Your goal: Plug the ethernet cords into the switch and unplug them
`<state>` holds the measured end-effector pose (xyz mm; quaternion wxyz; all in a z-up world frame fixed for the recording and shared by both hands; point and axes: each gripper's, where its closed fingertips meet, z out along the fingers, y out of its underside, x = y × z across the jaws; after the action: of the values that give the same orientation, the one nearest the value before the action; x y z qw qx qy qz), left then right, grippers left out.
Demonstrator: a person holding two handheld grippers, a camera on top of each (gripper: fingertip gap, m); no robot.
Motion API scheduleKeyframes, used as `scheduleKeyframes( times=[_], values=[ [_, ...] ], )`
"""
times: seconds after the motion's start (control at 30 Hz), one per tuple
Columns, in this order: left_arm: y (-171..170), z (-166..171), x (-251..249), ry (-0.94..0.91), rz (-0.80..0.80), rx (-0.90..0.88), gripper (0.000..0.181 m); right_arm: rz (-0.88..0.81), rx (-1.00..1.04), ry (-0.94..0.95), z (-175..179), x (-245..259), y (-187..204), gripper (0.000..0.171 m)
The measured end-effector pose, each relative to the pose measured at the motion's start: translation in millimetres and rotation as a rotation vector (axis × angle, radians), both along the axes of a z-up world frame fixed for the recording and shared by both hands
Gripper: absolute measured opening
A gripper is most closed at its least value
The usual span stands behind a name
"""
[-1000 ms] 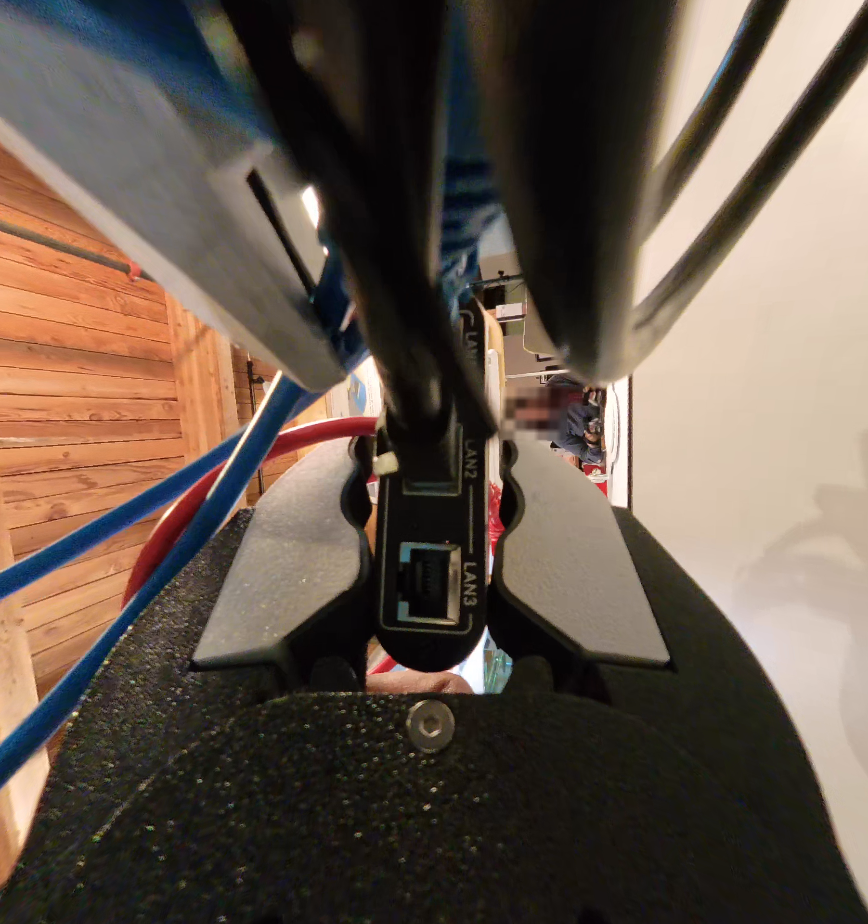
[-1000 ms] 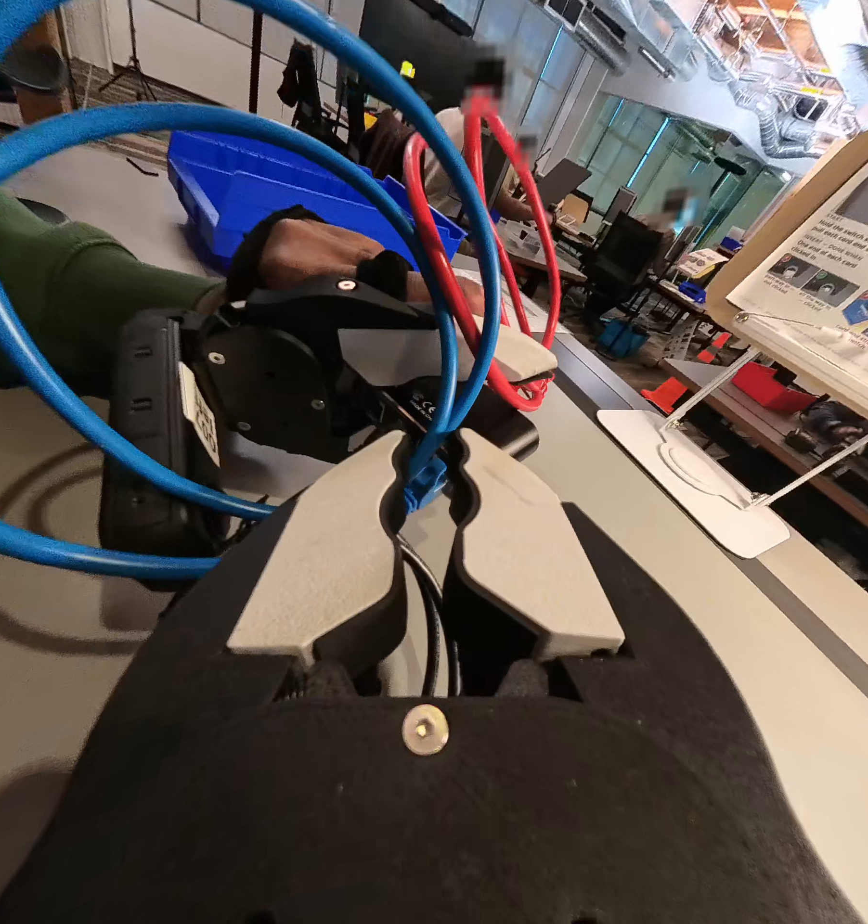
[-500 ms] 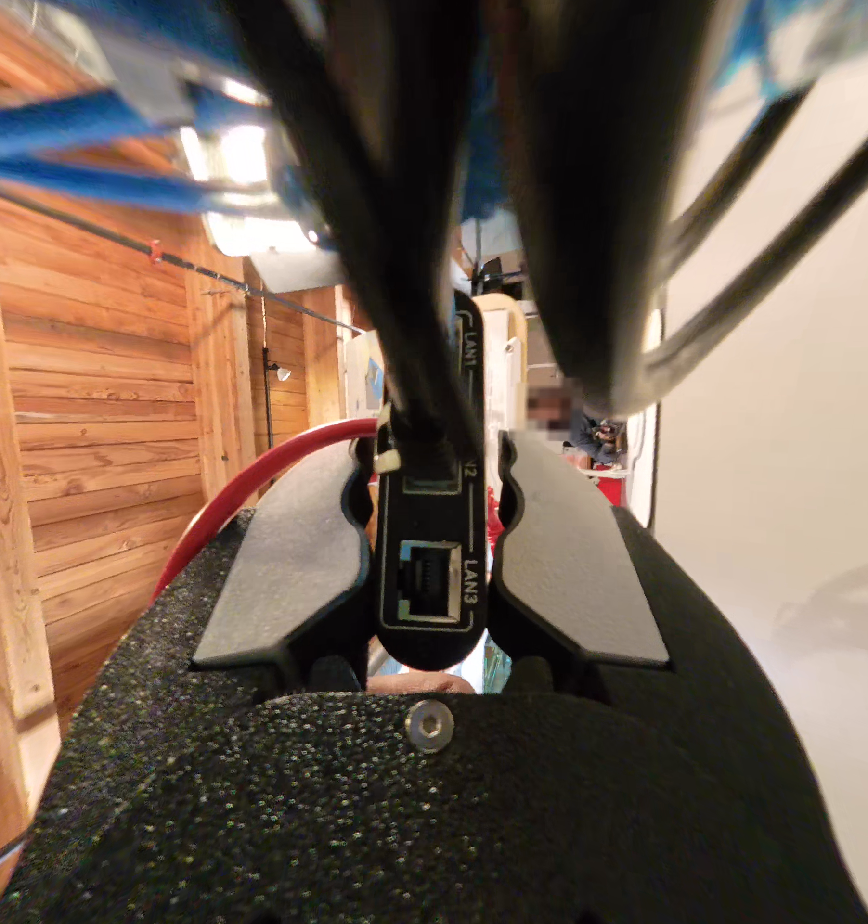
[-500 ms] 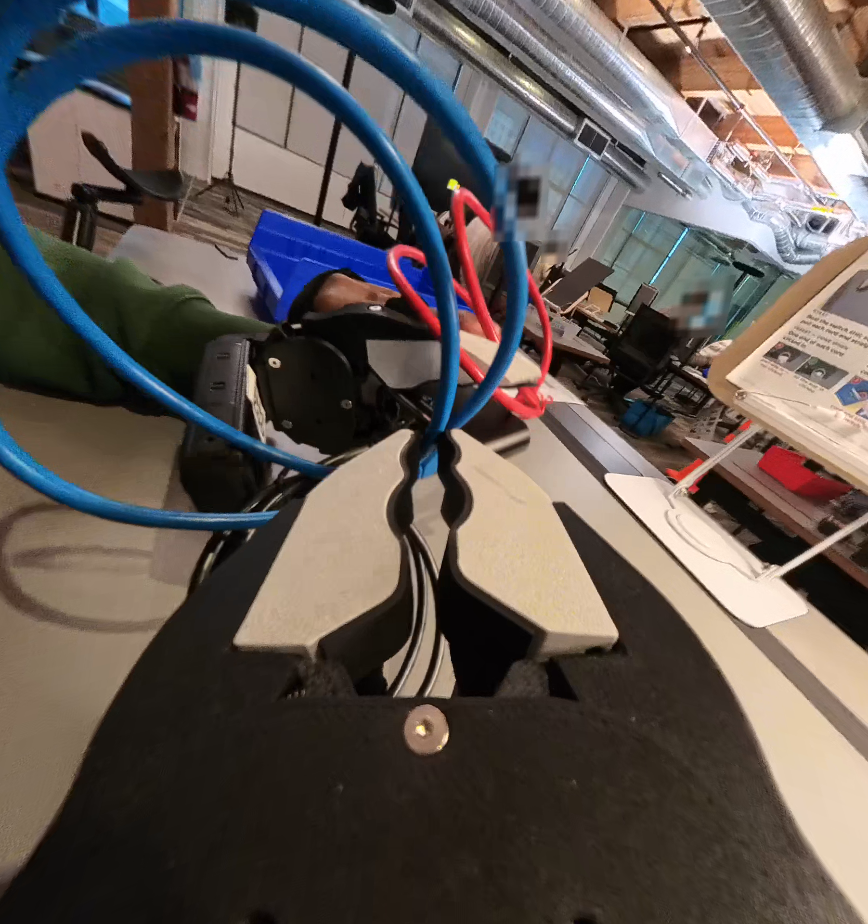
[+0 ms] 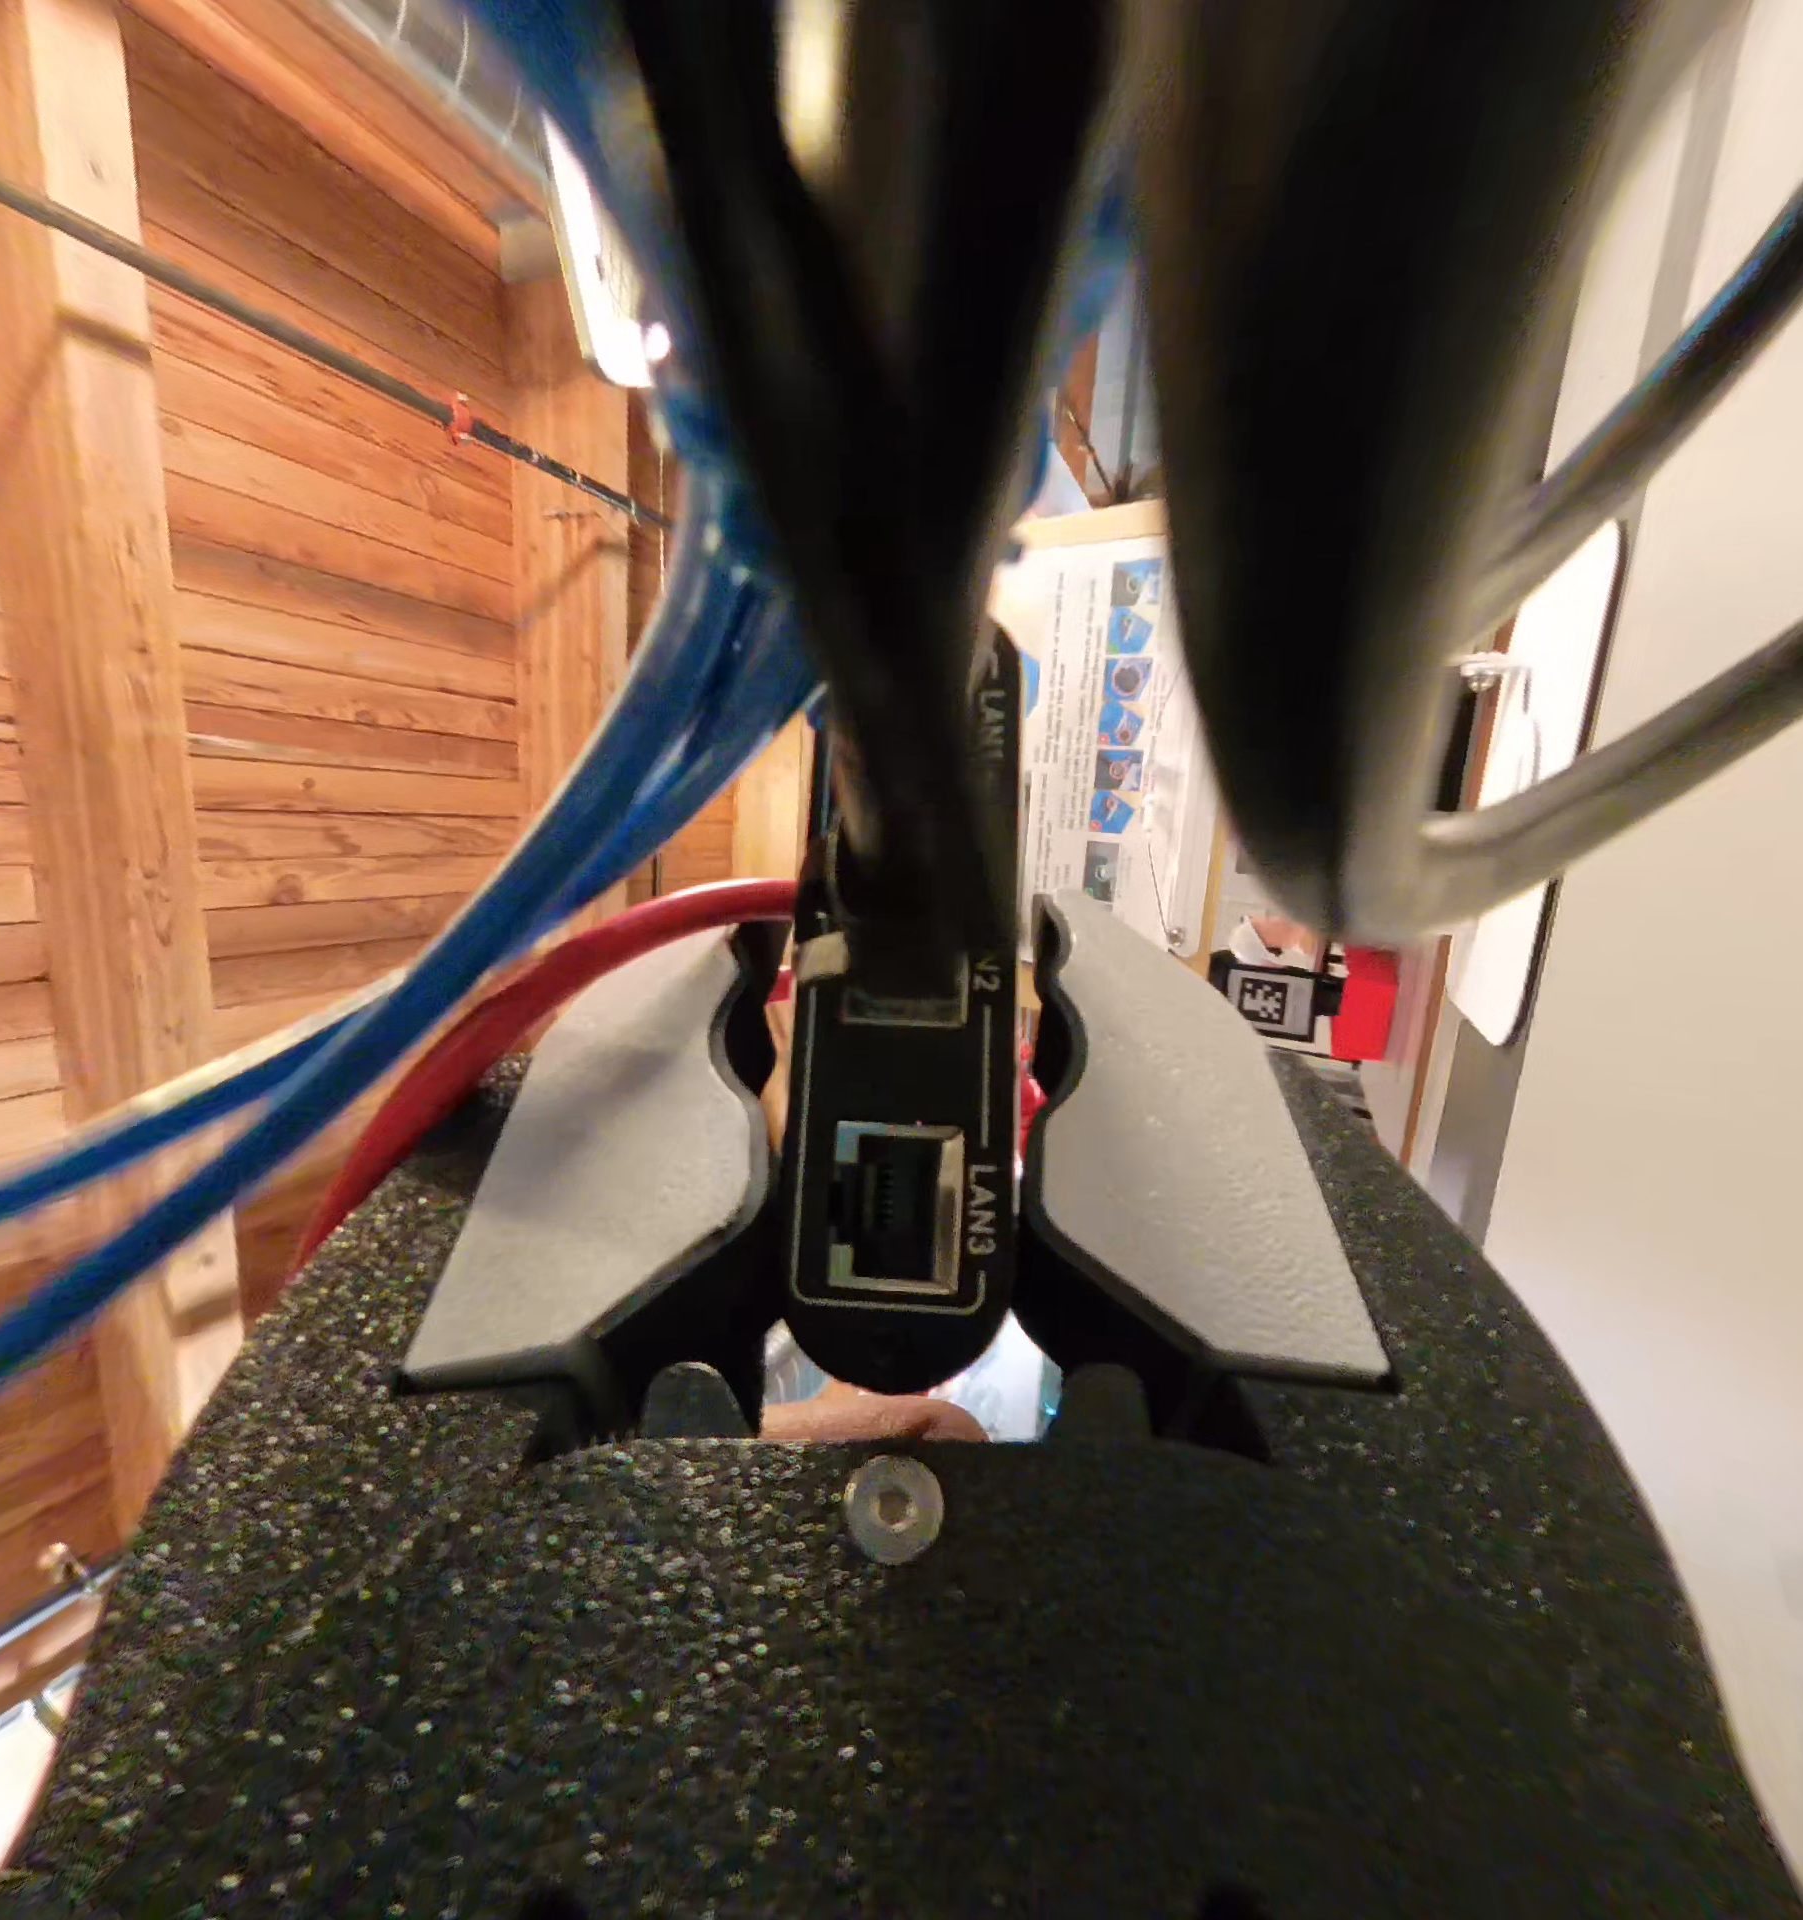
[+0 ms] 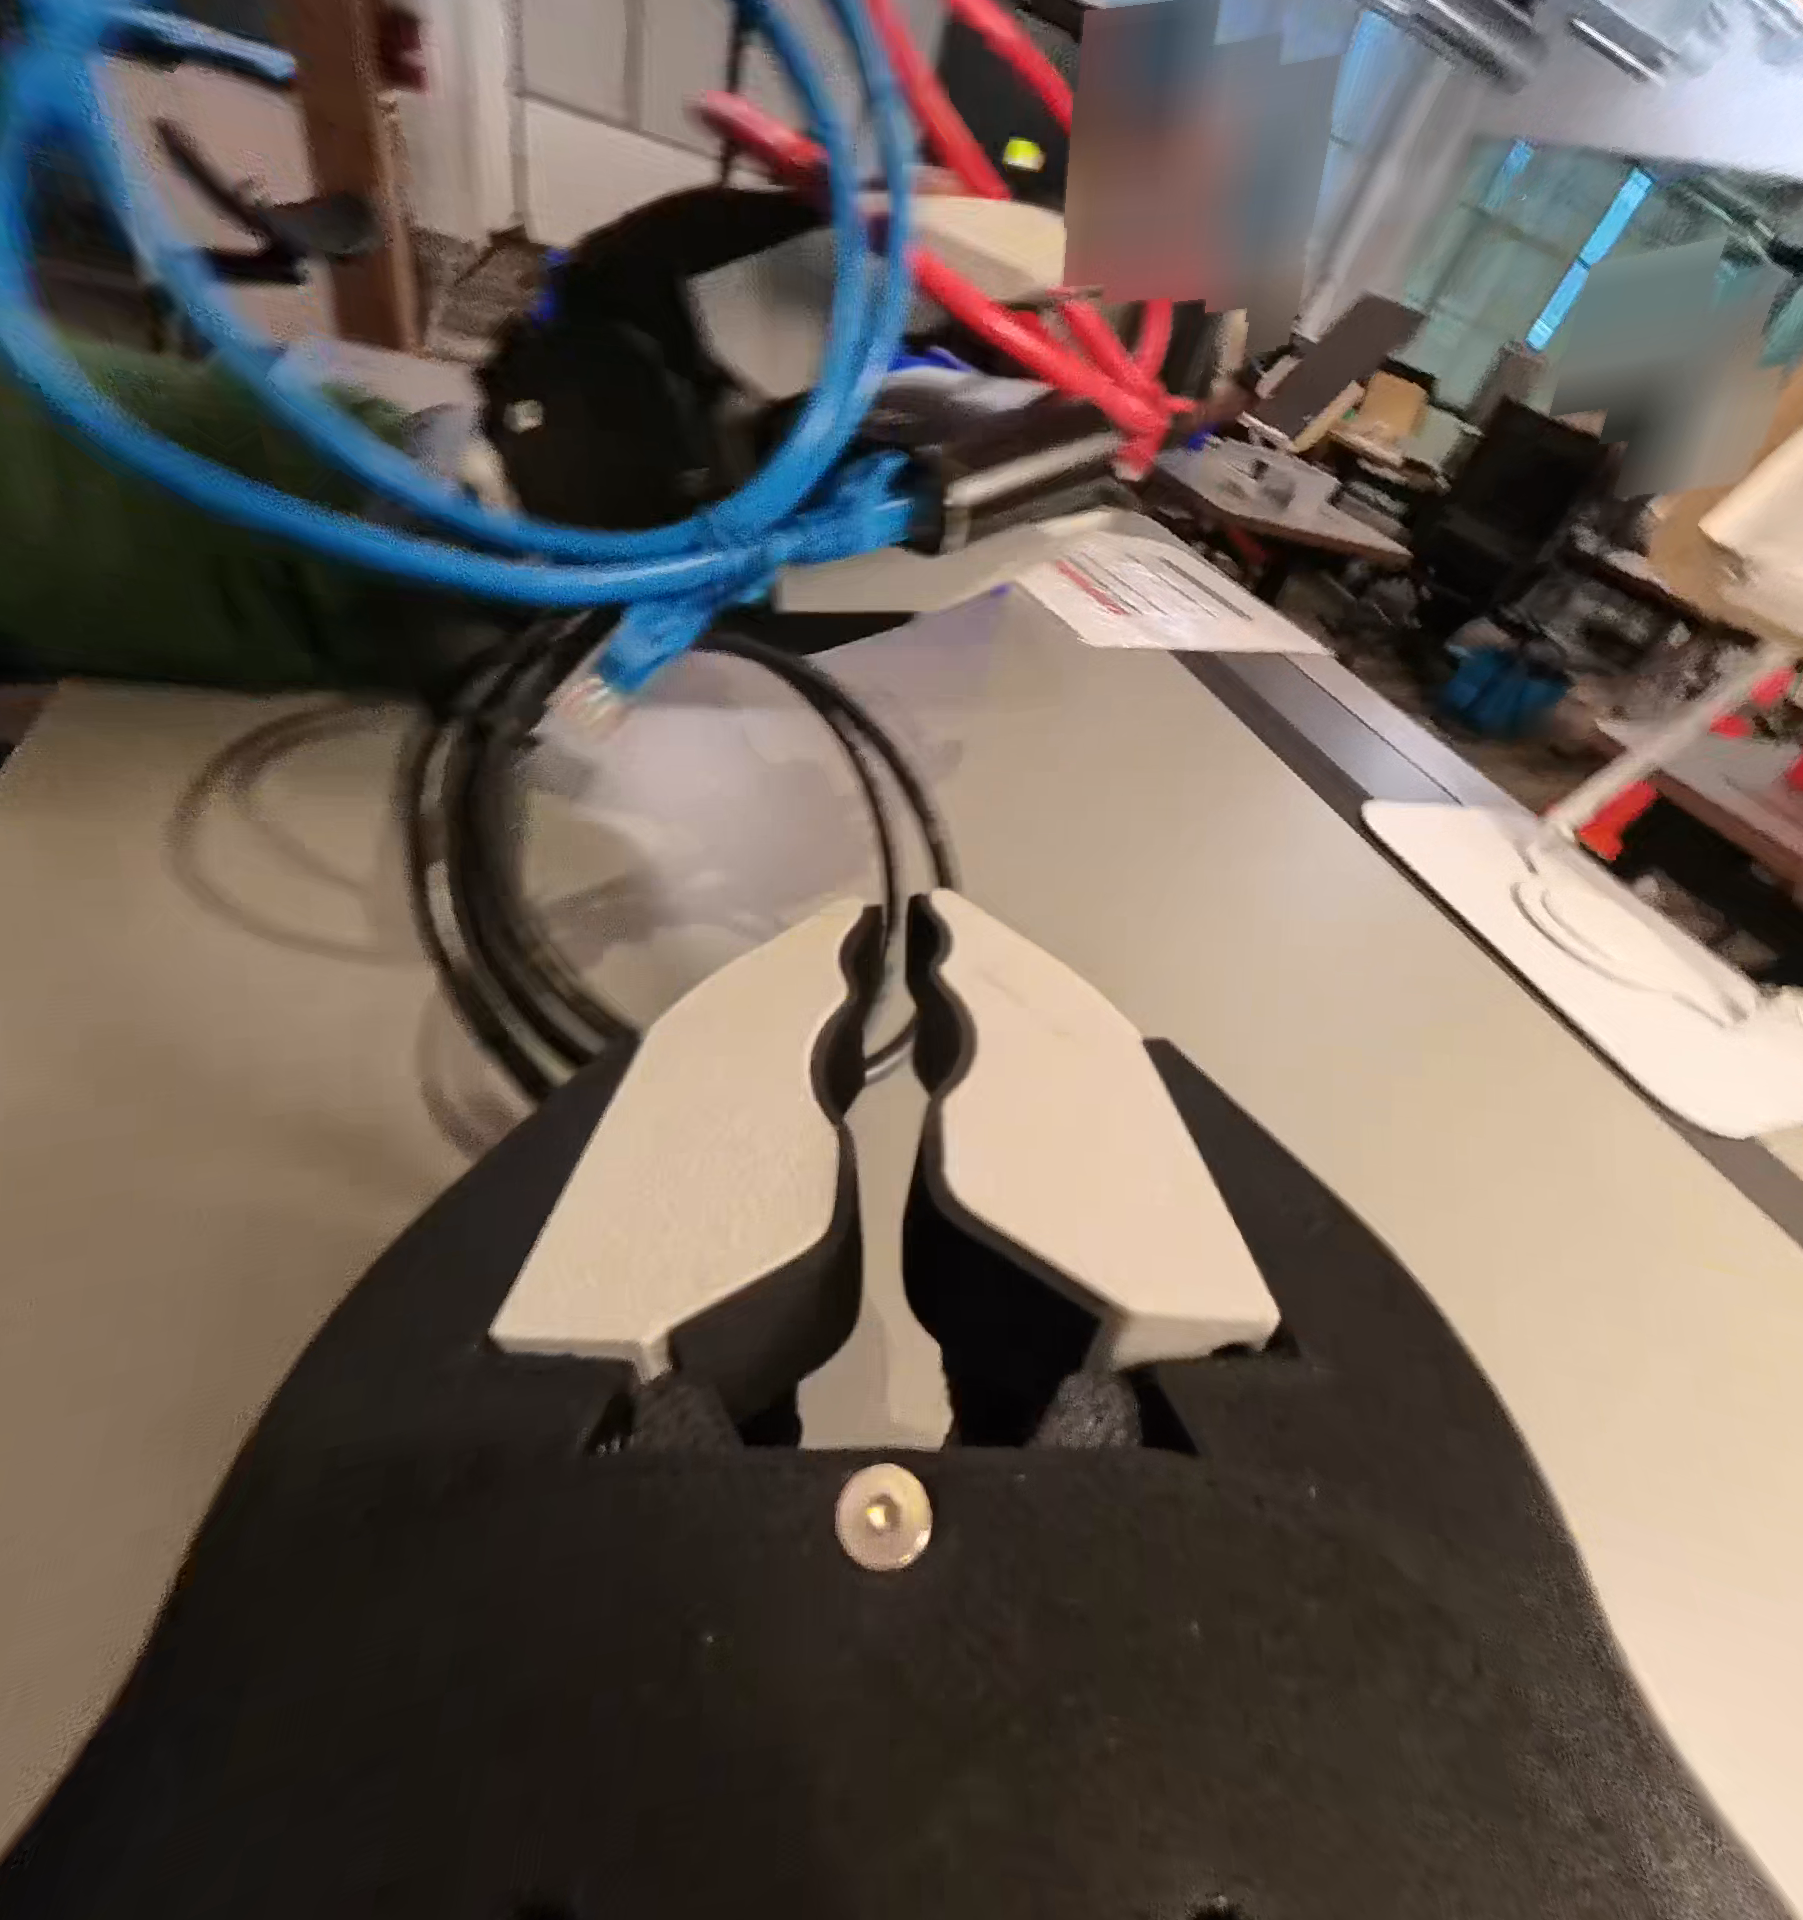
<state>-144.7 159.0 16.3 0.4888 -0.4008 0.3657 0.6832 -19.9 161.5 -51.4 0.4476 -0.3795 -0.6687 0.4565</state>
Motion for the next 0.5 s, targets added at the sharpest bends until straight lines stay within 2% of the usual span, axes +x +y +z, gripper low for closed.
scheduleKeyframes(
  times=[0.1,0.23,0.37,0.5],
  values=[
    [1,-1,15,0.082,-0.017,0.016,0.048,-0.032,-0.241,-0.046,8,-8,6,0.019],
    [3,-2,40,0.173,-0.05,0.048,0.048,0.105,-0.549,-0.104,20,-12,-18,0.028],
    [3,-1,53,0.219,-0.054,0.076,0.048,0.179,-0.674,-0.195,17,-14,-37,0.036],
    [2,2,61,0.267,-0.051,0.11,0.048,0.169,-0.794,-0.262,10,-20,-39,0.03]
  ],
)
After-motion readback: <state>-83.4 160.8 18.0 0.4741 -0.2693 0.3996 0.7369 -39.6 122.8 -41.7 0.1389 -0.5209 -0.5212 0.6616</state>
